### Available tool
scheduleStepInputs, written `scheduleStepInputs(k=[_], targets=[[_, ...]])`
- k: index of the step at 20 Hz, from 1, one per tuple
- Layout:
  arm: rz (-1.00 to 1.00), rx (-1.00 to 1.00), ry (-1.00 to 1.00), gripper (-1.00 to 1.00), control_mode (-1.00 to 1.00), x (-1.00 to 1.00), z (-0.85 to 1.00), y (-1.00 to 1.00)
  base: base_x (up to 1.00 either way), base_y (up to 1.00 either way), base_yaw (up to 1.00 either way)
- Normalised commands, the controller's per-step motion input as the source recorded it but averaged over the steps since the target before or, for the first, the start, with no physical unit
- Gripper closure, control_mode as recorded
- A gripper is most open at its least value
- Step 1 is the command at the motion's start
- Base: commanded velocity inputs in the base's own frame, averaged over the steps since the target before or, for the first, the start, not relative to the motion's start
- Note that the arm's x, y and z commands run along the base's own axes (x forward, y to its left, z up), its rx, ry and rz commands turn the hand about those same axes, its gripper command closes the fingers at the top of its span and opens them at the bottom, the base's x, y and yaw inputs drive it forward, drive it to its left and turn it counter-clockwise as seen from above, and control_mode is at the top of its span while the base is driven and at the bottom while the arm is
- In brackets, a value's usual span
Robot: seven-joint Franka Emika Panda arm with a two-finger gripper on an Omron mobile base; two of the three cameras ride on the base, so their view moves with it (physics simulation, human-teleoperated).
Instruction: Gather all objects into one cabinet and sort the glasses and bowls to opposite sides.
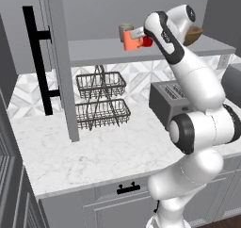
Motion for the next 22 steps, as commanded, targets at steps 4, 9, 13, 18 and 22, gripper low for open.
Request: scheduleStepInputs(k=[4,9,13,18,22], targets=[[-0.24,0.00,-0.01,1.00,-1.00,0.27,-0.07,-0.01,0.00,0.00,0.00],[-0.25,0.03,0.00,1.00,-1.00,0.46,-0.14,-0.07,0.00,0.00,0.00],[-0.18,0.02,0.00,1.00,-1.00,0.32,-0.23,-0.01,0.00,0.00,0.00],[-0.12,0.03,0.00,1.00,-1.00,0.13,-0.24,0.00,0.00,0.00,0.00],[-0.09,0.02,0.00,1.00,-1.00,0.16,-0.19,0.00,0.00,0.00,0.00]])
